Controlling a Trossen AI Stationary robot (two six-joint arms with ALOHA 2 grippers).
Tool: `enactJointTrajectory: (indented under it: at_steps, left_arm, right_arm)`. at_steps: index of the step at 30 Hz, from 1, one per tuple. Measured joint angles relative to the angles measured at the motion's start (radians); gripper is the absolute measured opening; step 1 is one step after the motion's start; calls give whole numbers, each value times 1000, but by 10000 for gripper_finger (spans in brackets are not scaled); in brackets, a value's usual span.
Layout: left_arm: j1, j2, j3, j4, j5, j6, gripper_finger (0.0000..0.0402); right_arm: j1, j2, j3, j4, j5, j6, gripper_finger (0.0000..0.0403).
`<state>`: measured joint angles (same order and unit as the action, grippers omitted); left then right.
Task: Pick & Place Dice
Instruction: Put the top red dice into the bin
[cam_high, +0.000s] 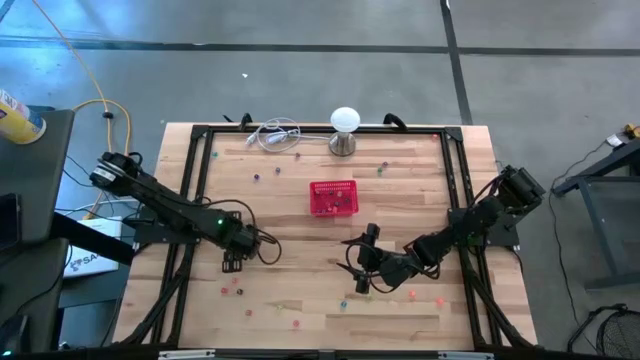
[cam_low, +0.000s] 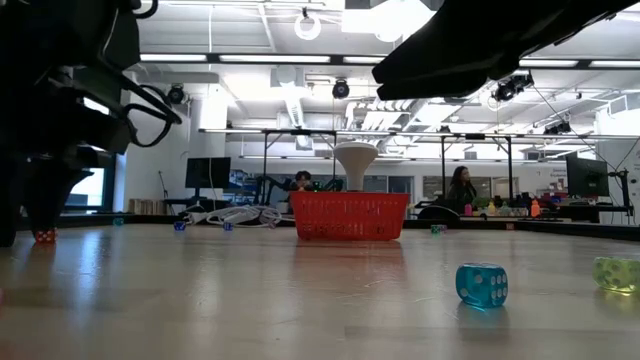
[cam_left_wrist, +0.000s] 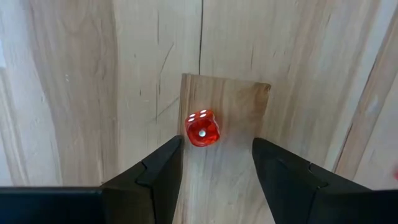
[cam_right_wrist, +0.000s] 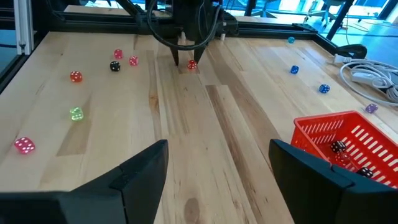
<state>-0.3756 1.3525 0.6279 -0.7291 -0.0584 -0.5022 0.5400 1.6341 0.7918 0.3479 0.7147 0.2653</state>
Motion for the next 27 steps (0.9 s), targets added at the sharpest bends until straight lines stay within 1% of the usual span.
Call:
enactJointTrajectory:
  at_steps: [3,5,7,11,13,15,21,27]
  left_arm:
    - [0,0,0,3,0,-6,191]
    - [0,0,0,4,0,-41,191]
    - [0,0,-1,4,0,-103,191]
    - [-1,1,-1,8,-6,-279,191]
    - [0,1,-1,11,-17,-327,191]
    - [-1,1,-1,13,-21,-320,191]
    - [-8,2,-1,20,-35,-202,191]
    - [19,2,-1,22,-30,-166,191]
  right_arm:
    - [-6,0,0,1,0,0,270]
    - [-11,0,0,3,-1,0,270]
    - [-16,0,0,5,-10,0,270]
    - [-19,0,0,7,-16,4,270]
    - [-18,0,0,7,-17,4,270]
    - [-18,0,0,7,-17,4,270]
    - [-18,0,0,6,-17,4,270]
    - [-19,0,0,6,-16,3,270]
